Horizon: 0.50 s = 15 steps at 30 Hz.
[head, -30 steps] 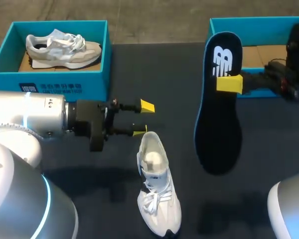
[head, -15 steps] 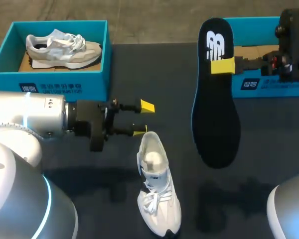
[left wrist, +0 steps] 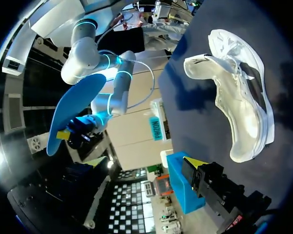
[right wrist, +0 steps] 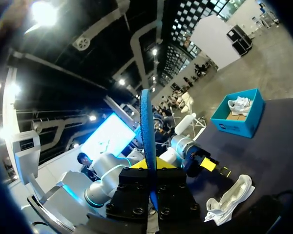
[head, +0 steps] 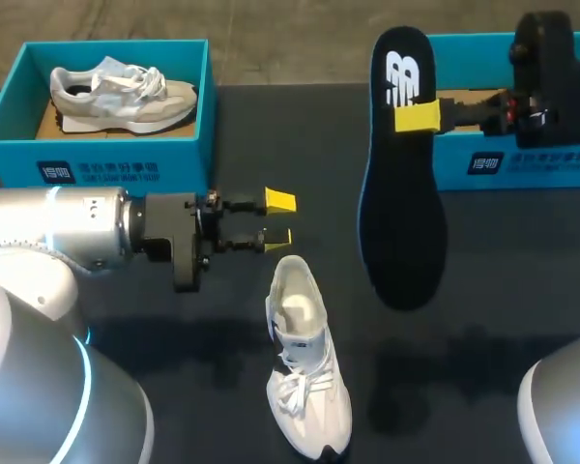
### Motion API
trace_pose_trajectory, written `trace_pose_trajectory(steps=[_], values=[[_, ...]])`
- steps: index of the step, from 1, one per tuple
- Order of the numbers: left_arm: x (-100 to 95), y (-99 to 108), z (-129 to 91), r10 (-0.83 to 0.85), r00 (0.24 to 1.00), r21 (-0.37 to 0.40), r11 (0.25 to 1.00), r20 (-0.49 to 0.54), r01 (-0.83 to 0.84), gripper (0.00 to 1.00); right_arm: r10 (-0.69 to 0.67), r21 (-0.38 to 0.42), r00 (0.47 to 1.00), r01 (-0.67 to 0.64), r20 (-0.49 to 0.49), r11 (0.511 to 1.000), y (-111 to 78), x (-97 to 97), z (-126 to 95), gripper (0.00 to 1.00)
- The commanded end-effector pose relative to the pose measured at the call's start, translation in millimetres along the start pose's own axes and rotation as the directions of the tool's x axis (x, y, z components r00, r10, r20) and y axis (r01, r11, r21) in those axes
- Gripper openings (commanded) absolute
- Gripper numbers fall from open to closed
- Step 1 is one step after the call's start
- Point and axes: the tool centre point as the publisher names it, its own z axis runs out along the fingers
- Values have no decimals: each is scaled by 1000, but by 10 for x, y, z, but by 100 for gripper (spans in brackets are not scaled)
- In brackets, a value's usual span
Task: Take the shoe out of the shoebox, open the shoe tongue, remove and reinsert the insole, then place the shoe into the shoebox
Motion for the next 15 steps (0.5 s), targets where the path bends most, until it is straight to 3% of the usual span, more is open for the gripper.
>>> trace_pose_trajectory(steps=[1,7,15], values=[[30,48,54,4,1000,-10,1000,8,-4,100,1,11,1000,-1,-3,1000,64,-23,38,0],[-44,98,121,16,1000,-4,1000,-12,-16,100,1,11,1000,-1,-3,1000,64,-23,38,0],[-79,95,120,49,999,1,999,-17,-49,100,63,25,996,-61,-61,998,395,-496,41,0]])
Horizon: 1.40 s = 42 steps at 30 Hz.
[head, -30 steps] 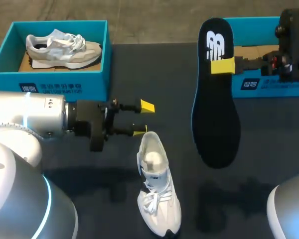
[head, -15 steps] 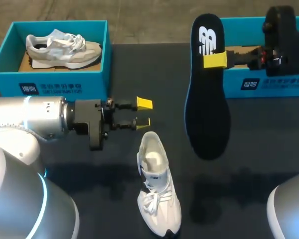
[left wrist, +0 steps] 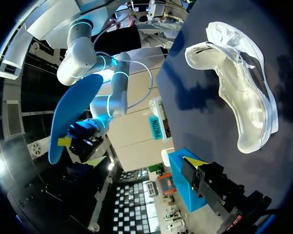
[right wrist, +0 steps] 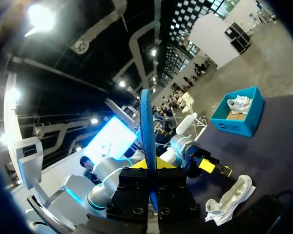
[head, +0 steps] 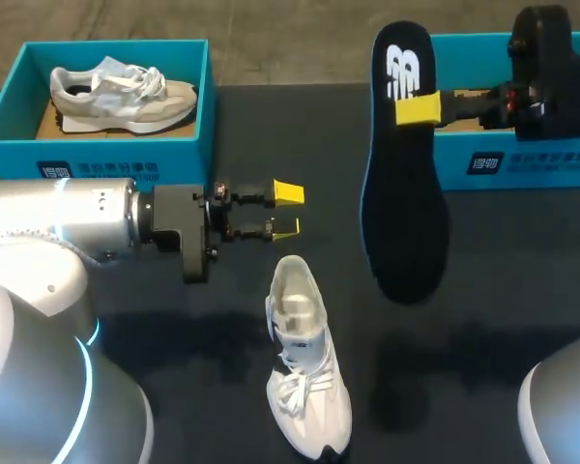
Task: Take the shoe out of the shoebox, open the shoe tongue, remove and reinsert the insole, then place the shoe into the shoebox
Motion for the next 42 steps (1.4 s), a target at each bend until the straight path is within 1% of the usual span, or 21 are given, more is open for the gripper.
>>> trace_pose_trajectory(steps=[1,4,8,10,11,30,33,35,37,38,40,42], values=[[-2,2,1,1,1000,0,1000,-1,-1,100,33,30,999,-31,-43,999,340,-406,90,0],[-2,2,1,1,1000,0,1000,-1,-1,100,84,23,995,-83,-46,996,442,-558,86,0],[-2,2,1,1,1000,0,1000,-1,-1,100,134,48,989,-132,-56,990,503,-711,119,0],[-2,2,1,1,1000,0,1000,-1,-1,100,162,23,982,-161,-99,987,547,-774,148,0],[-2,2,1,1,1000,0,1000,-1,-1,100,199,1,974,-200,-107,980,562,-810,157,0],[-2,2,1,1,1000,0,1000,-1,-1,100,199,1,974,-200,-107,980,562,-810,157,0],[-2,2,1,1,1000,0,1000,-1,-1,100,232,-9,969,-233,-88,972,653,-1038,223,0],[-2,2,1,1,1000,0,1000,-1,-1,100,252,-16,966,-253,-56,967,701,-1178,233,0],[-2,2,1,1,1000,0,1000,-1,-1,100,267,-33,961,-270,-70,962,747,-1299,248,0],[-2,2,1,1,1000,0,1000,-1,-1,100,282,-33,958,-284,-56,958,758,-1359,244,0],[-2,2,1,1,1000,0,1000,-1,-1,100,302,-42,950,-306,-79,951,787,-1482,248,0],[-2,2,1,1,1000,0,1000,-1,-1,100,328,-39,942,-332,-74,943,797,-1574,244,0]])
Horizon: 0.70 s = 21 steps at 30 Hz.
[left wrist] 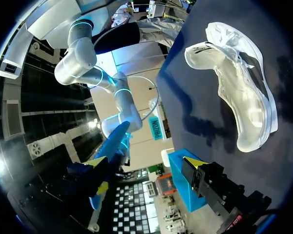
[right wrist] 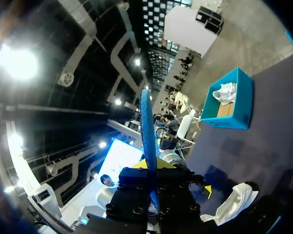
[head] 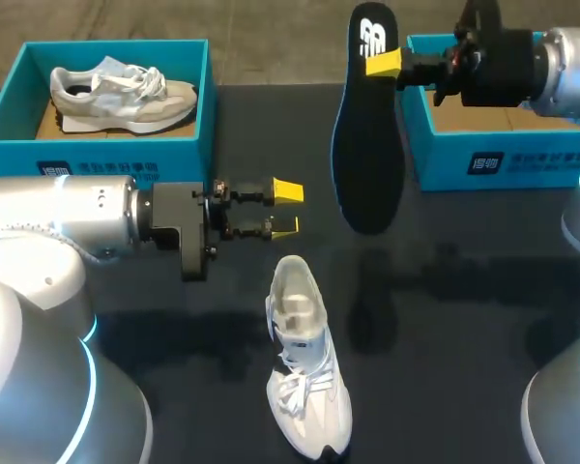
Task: Take the shoe out of the shoebox, open the shoe tongue, remove and reinsert the insole, then place the shoe into the shoebox
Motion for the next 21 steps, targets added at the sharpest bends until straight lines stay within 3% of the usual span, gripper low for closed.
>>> trace_pose_trajectory(steps=[1,9,21], values=[[4,-12,12,2,1000,-5,1000,1,-2,100,46,15,999,-46,-22,999,184,-287,80,0],[4,-12,12,2,1000,-5,1000,1,-2,100,150,62,989,-150,5,987,236,-481,1,0],[4,-12,12,2,1000,-5,1000,1,-2,100,247,66,967,-251,58,966,62,-556,-264,0]])
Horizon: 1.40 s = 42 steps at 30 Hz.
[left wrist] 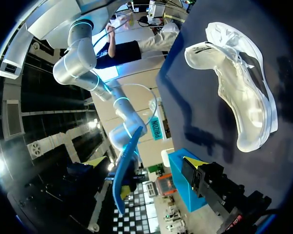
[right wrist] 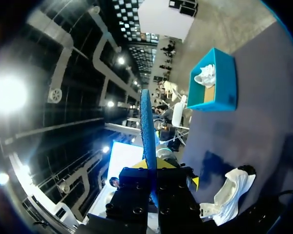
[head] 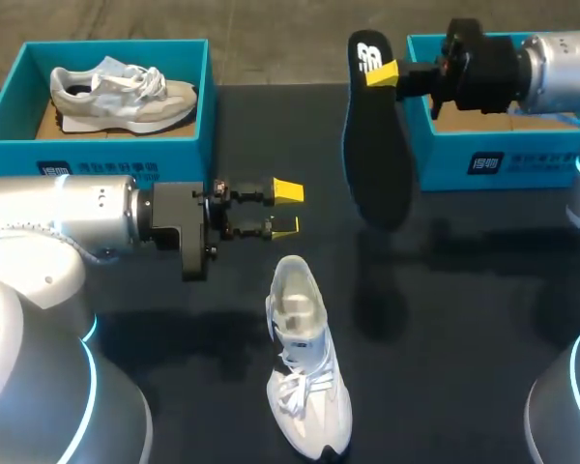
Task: Take the shoe out of the shoebox, open the shoe tongue, remove and reinsert the insole, then place the shoe into the shoebox
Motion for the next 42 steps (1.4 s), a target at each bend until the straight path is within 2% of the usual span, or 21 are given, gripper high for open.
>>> trace_pose_trajectory(steps=[1,11,16,22,25,32,42], values=[[3,-13,11,2,1000,-5,1000,1,-2,100,34,-3,999,-34,13,999,-93,-65,-95,0],[3,-13,11,2,1000,-5,1000,1,-2,100,99,-18,995,-99,27,995,-214,-202,-50,0],[3,-13,11,2,1000,-5,1000,1,-2,100,177,-3,982,-177,61,984,-290,-265,-19,0],[3,-13,11,2,1000,-5,1000,1,-2,100,177,-3,982,-177,61,984,-290,-265,-19,0],[-40,51,13,5,1000,-32,999,21,-5,100,177,-3,982,-177,61,984,-290,-265,-19,0],[-170,189,81,10,998,-34,999,61,-8,100,177,-3,982,-177,61,984,-290,-265,-19,0],[-335,350,331,23,998,-78,997,65,-18,100,177,-3,982,-177,61,984,-290,-265,-19,0]])
